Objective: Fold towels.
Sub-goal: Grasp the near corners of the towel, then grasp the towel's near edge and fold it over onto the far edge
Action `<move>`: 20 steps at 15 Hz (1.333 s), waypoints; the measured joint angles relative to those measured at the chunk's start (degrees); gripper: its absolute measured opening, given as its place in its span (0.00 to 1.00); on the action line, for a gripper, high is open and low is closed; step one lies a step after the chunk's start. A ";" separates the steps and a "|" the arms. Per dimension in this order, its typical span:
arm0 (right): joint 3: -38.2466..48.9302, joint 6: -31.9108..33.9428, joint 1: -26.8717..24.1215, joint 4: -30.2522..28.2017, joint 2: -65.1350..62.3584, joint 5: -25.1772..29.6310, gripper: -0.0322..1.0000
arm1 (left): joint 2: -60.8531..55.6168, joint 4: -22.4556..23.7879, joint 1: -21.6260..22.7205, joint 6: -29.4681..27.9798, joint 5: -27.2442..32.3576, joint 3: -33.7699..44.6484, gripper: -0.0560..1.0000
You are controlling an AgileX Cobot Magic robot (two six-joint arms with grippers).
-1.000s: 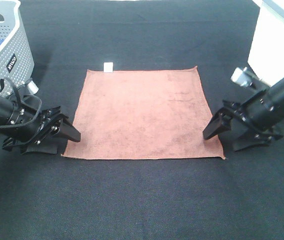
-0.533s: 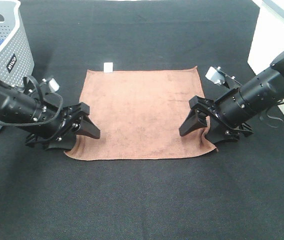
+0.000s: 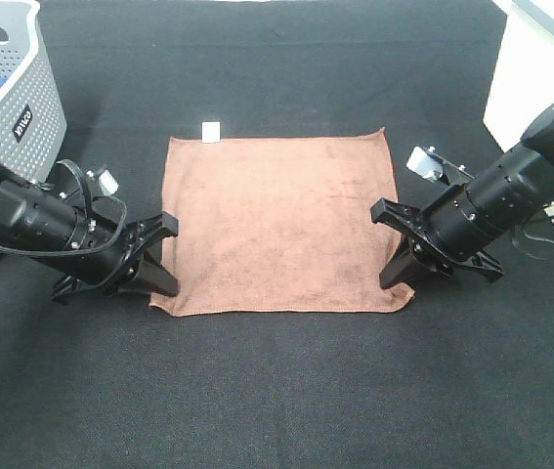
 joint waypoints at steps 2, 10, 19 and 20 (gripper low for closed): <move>0.29 4.87 0.00 -6.19 -2.18 1.15 0.03 | 0.00 3.95 0.00 -3.04 3.21 0.06 0.05; 5.84 12.15 0.00 -11.40 -6.65 6.70 0.03 | -7.10 13.24 0.00 -9.28 5.84 6.65 0.05; 5.67 4.87 0.46 -3.27 -8.25 5.21 0.03 | -7.68 13.24 -0.06 -9.51 5.44 3.50 0.05; 2.52 4.70 0.46 -3.32 -8.48 4.30 0.03 | -7.68 13.24 -0.06 -9.51 4.70 0.69 0.05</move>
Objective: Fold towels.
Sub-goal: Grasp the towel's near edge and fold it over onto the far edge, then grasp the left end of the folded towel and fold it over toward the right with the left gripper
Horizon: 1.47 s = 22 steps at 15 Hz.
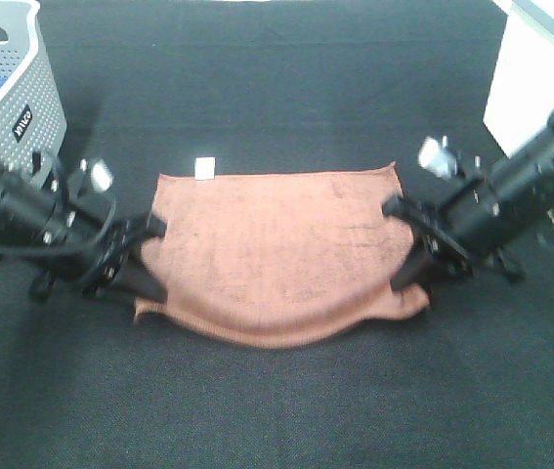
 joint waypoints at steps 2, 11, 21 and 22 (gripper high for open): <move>-4.81 0.00 0.00 -0.34 0.34 -1.78 0.03 | 0.06 -0.06 0.00 -0.23 -3.32 -3.50 0.05; -31.80 3.04 0.00 -4.53 15.87 -2.46 0.03 | 6.36 0.97 0.00 -0.40 -14.67 -20.05 0.05; -37.41 5.04 0.00 -6.88 20.23 -1.09 0.74 | 10.31 3.04 0.00 -0.17 -18.45 -24.64 0.76; -37.41 5.61 0.00 -8.31 20.05 0.80 0.76 | 9.68 4.70 0.00 -0.06 -18.45 -24.69 0.81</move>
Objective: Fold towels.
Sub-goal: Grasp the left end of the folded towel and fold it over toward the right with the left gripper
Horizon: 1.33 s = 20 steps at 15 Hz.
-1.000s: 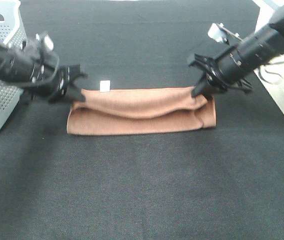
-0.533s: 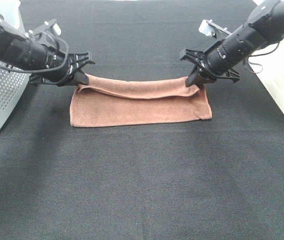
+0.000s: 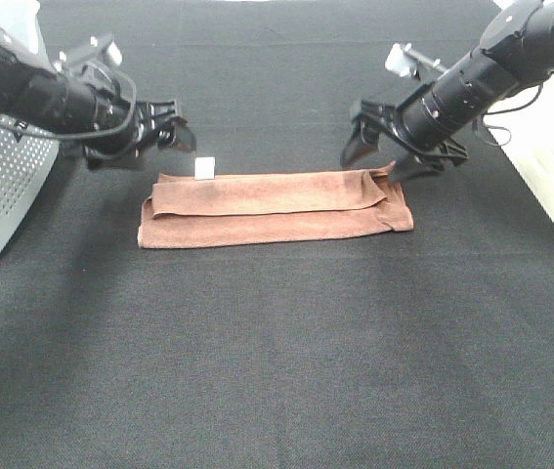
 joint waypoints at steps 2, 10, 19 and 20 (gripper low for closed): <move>0.00 1.32 0.00 -2.46 -0.63 2.18 0.77 | -0.23 2.46 0.11 -1.20 0.29 0.00 0.82; -0.17 10.89 0.00 -15.93 -3.09 11.80 0.77 | 5.33 17.42 1.26 -26.53 8.42 -2.18 0.78; -0.17 10.89 0.00 -15.99 -3.09 11.86 0.77 | 12.49 16.73 1.20 -33.00 19.14 -12.78 0.14; -0.17 10.89 0.00 -15.99 -3.09 11.86 0.77 | 12.49 17.07 1.09 -33.12 19.65 -12.78 0.08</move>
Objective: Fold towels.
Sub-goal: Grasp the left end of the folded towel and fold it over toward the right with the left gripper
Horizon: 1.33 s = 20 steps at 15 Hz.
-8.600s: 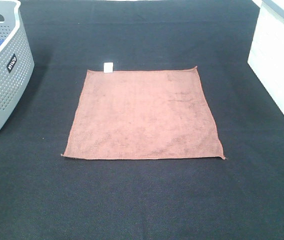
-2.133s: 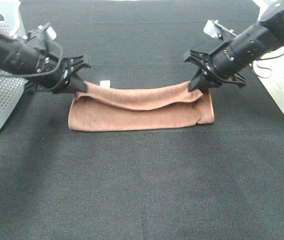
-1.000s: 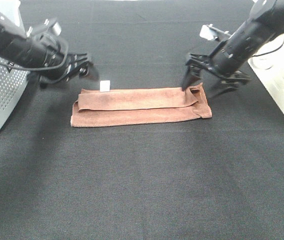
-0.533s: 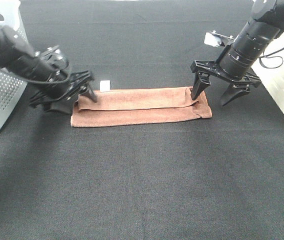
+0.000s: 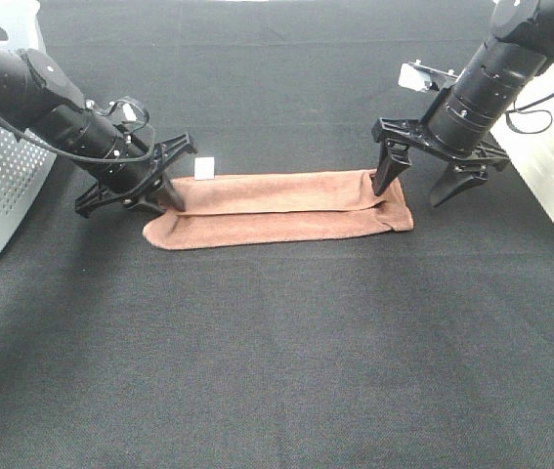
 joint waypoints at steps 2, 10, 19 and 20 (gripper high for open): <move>0.00 0.00 0.00 0.00 0.00 0.00 0.77 | -0.29 1.60 0.00 -0.06 0.46 0.00 0.08; 0.00 0.06 0.00 -0.06 0.00 0.00 0.77 | -11.00 29.28 0.00 -13.06 11.97 -4.93 0.08; 0.00 0.06 0.00 -0.06 0.00 0.00 0.77 | -3.67 7.96 -9.97 -13.64 9.74 -16.44 0.08; 0.00 0.06 0.00 -0.06 0.00 0.00 0.77 | -0.97 6.65 -11.12 -13.69 8.65 -18.68 0.08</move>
